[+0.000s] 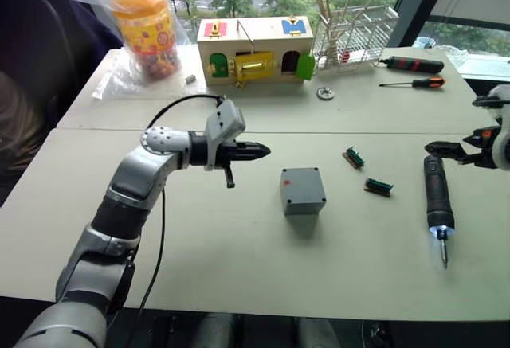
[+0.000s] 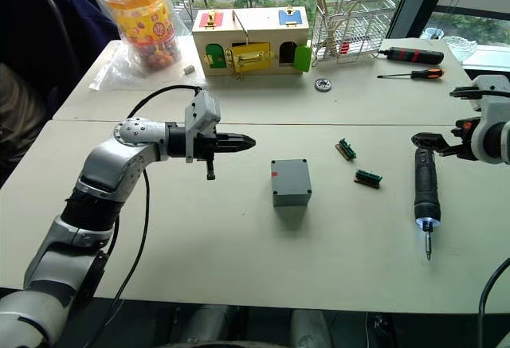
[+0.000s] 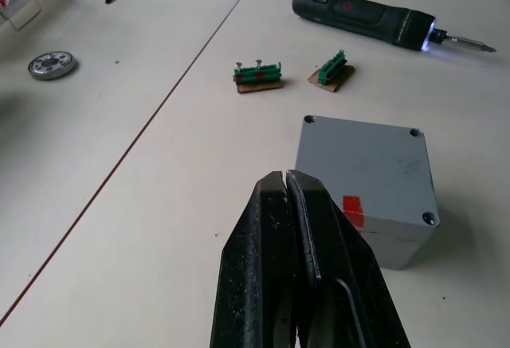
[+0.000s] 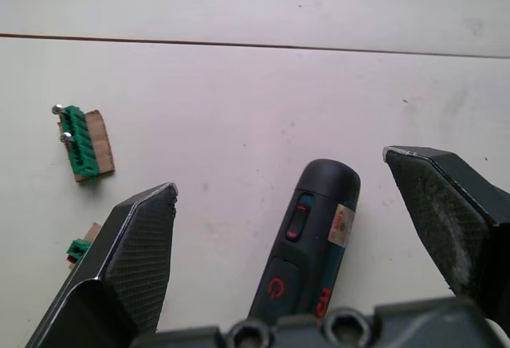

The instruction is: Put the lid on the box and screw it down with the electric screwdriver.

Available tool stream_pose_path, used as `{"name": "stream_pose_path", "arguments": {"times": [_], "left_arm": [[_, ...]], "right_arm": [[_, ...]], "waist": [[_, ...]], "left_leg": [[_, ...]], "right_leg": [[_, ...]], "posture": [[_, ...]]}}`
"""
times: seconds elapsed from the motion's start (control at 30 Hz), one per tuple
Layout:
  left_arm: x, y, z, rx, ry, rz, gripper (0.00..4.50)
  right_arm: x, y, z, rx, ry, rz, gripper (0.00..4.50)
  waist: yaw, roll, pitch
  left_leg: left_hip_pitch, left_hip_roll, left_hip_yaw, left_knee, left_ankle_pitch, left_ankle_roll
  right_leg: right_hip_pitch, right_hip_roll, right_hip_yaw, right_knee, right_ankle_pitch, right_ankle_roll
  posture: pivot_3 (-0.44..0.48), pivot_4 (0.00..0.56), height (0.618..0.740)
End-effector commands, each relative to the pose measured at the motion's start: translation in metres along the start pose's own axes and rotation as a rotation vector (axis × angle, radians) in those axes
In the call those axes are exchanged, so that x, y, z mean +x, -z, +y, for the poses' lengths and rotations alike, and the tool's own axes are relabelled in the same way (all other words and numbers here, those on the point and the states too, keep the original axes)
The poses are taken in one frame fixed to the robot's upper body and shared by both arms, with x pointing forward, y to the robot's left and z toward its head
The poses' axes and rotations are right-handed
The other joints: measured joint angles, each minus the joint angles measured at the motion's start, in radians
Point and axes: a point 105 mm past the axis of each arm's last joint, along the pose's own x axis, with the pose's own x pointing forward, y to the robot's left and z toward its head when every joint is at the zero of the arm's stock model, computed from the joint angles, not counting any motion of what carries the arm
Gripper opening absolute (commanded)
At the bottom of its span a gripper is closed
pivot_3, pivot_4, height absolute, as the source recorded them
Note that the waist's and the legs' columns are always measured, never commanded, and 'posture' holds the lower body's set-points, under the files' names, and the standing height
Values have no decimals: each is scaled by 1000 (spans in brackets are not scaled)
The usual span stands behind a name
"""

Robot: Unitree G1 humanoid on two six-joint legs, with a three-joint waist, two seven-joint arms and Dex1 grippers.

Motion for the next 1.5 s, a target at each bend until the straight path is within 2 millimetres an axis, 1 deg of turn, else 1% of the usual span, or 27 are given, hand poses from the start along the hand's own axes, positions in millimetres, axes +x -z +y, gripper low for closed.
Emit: {"name": "stream_pose_path", "arguments": {"times": [0.03, 0.1, 0.17, 0.2, 0.23, 0.3, 0.33, 0.4, 0.5, 0.6, 0.7, 0.9, 1.1, 1.17, 1.23, 1.3, 1.37, 1.5], "left_arm": [[0, 5, -5, 1, 15, 10, 0], [7, 15, -3, -31, -22, 21, 0], [14, 21, -3, -68, -45, 26, 0], [16, 23, -4, -78, -46, 29, 0], [18, 28, -10, -76, -26, 47, 0], [23, 35, -20, -71, 13, 76, 0], [24, 37, -23, -70, 24, 83, 0], [25, 38, -25, -71, 35, 89, 0], [34, 46, -33, -57, 66, 122, 0], [40, 51, -30, -50, 51, 137, 0], [48, 48, -30, -44, 62, 124, 0], [61, 41, -23, -11, 60, 102, 0], [72, 36, -18, 16, 73, 86, 0], [74, 36, -19, 22, 79, 88, 0], [71, 43, -14, 47, 58, 125, 0], [63, 49, -6, 65, 19, 163, 0], [53, 54, 2, 81, -20, 199, 0], [39, 57, 5, 91, -37, 228, 0]], "right_arm": [[-3, -10, 76, -181, -314, -109, 4480], [3, 8, 99, -209, -376, -77, 4480], [6, 27, 117, -242, -430, -28, 4480], [7, 33, 123, -260, -448, -14, 4480], [8, 40, 129, -262, -460, -1, 4480], [11, 50, 137, -255, -478, 15, 4480], [12, 52, 139, -253, -484, 19, 4480], [13, 55, 142, -256, -488, 23, 4480], [17, 58, 146, -251, -496, 21, 4480], [20, 61, 150, -250, -503, 20, 4480], [24, 65, 159, -253, -531, 27, 4480], [21, 69, 178, -254, -608, 34, 4480], [12, 63, 206, -207, -734, -4, 4480], [10, 62, 209, -203, -740, -5, 4480], [8, 67, 204, -230, -712, 22, 4480], [6, 69, 195, -259, -676, 41, 4480], [7, 68, 182, -299, -617, 50, 4480], [12, 68, 165, -364, -544, 70, 4480]], "waist": [[1, 0, 0], [10, 0, 0], [22, 0, 0], [26, 0, 0], [27, -1, 0], [27, -2, 0], [27, -2, 0], [27, -2, 0], [25, -2, 0], [25, -2, 0], [25, -2, 0], [21, -2, 0], [9, -3, 0], [8, -3, 0], [8, -3, 0], [8, -3, 0], [4, -3, 0], [3, -3, 0]], "left_leg": [[0, 0, 0, 0, 0, 0], [-1, -1, -3, 1, 0, 0], [-2, -3, -6, 4, 0, 0], [-4, -4, -7, 9, 0, 0], [-7, -5, -7, 12, 0, 0], [-7, -7, -8, 14, 0, 1], [-7, -7, -7, 14, 0, 1], [-7, -7, -7, 14, 0, 1], [-7, -7, -7, 13, 0, 1], [-7, -7, -7, 13, 0, 1], [-7, -7, -7, 13, 0, 1], [-7, -7, -7, 13, 0, 1], [-7, -6, -7, 13, 0, 1], [-7, -6, -8, 13, 0, 1], [-7, -7, -8, 13, -1, 1], [-7, -8, -8, 13, -1, 1], [-7, -8, -8, 13, -1, 1], [-7, -7, -8, 13, -1, 1]], "right_leg": [[0, 0, 0, 0, 0, 0], [0, 0, 0, 1, 0, 0], [0, 0, 0, 4, 0, 0], [-1, 0, 0, 5, 0, 0], [-3, 0, 0, 7, 0, 0], [-5, -3, 0, 15, 0, 0], [-5, -3, 0, 15, 0, 0], [-5, -3, 0, 15, 0, 0], [-6, -3, 0, 16, 0, 0], [-6, -3, 0, 16, 0, 0], [-6, -3, 0, 16, 0, 0], [-6, -3, 0, 16, 0, 0], [-7, -2, 0, 17, 0, 0], [-7, -2, 0, 18, 0, 0], [-7, -3, 0, 18, 0, 0], [-7, -4, 0, 18, 0, 0], [-7, -3, 0, 18, 0, 0], [-8, -3, 0, 18, 0, 0]], "posture": [[0, 150, 740], [0, 150, 740], [0, 150, 740], [0, 150, 740], [0, 150, 740], [0, 150, 740], [0, 150, 740], [0, 150, 740], [0, 150, 740], [0, 150, 740], [0, 150, 740], [0, 150, 740], [0, 150, 740], [0, 150, 740], [0, 150, 740], [0, 150, 740], [0, 150, 740], [0, 150, 740]]}}
